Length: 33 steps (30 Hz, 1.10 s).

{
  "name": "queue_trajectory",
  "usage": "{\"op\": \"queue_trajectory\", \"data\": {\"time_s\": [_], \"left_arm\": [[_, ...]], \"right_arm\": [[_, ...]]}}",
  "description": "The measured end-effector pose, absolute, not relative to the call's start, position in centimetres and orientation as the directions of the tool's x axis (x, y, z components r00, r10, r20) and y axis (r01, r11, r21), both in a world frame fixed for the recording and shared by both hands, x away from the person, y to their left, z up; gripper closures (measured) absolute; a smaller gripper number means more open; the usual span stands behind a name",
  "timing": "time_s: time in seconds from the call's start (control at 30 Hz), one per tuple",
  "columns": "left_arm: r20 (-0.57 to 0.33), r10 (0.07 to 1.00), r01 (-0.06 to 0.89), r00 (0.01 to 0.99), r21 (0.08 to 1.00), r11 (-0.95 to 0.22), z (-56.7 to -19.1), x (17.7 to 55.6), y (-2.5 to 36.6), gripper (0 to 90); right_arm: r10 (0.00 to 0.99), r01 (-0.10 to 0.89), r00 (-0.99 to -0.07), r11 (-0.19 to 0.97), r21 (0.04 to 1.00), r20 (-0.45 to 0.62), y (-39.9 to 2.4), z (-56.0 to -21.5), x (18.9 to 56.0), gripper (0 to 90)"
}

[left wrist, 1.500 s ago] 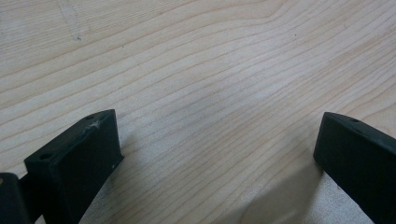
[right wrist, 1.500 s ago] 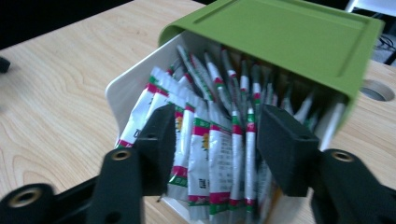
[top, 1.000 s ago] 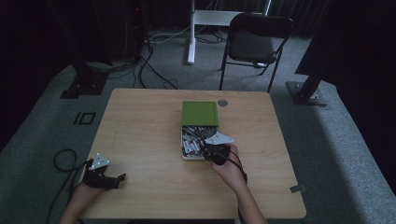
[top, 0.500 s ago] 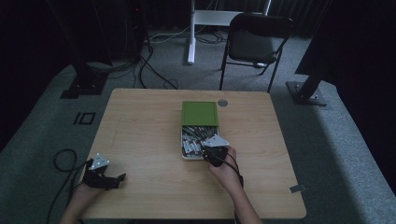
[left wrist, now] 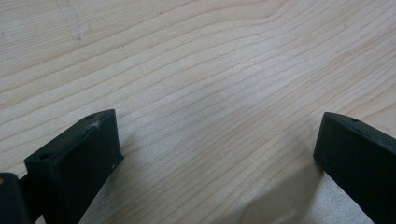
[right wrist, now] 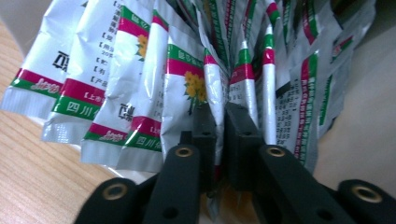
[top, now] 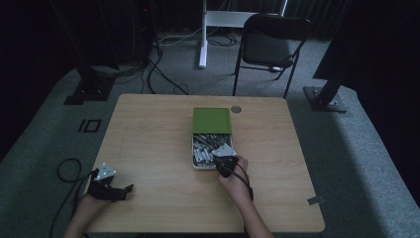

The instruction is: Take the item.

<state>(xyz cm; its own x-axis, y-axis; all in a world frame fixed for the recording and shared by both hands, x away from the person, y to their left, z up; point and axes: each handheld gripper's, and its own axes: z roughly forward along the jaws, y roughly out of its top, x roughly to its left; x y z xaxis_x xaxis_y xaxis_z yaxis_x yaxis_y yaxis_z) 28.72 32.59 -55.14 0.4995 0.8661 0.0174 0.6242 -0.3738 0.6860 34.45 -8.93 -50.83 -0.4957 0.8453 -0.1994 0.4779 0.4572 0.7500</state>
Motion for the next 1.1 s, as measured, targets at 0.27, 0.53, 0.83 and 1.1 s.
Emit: {"op": "queue_trajectory", "data": {"time_s": [0.27,0.53,0.83,1.1], "left_arm": [[0.017,0.866,0.624,0.499,0.686,-0.374,-55.1,28.7,32.6,1.4],[0.017,0.866,0.624,0.500,0.686,-0.374,-55.1,28.7,32.6,1.4],[0.016,0.867,0.624,0.498,0.688,-0.370,-55.1,28.7,32.6,1.4],[0.016,0.867,0.624,0.498,0.688,-0.371,-55.2,28.7,32.6,1.4]], "right_arm": [[0.858,0.501,-0.490,0.423,0.755,-0.155,-9.2,-49.9,34.4,87.1],[0.862,0.488,-0.493,0.385,0.783,-0.117,-9.6,-48.6,33.9,87.3],[0.859,0.462,-0.508,0.336,0.821,-0.067,-10.2,-46.4,33.2,87.6],[0.852,0.429,-0.523,0.271,0.861,-0.008,-11.0,-43.7,32.6,87.7]]}}
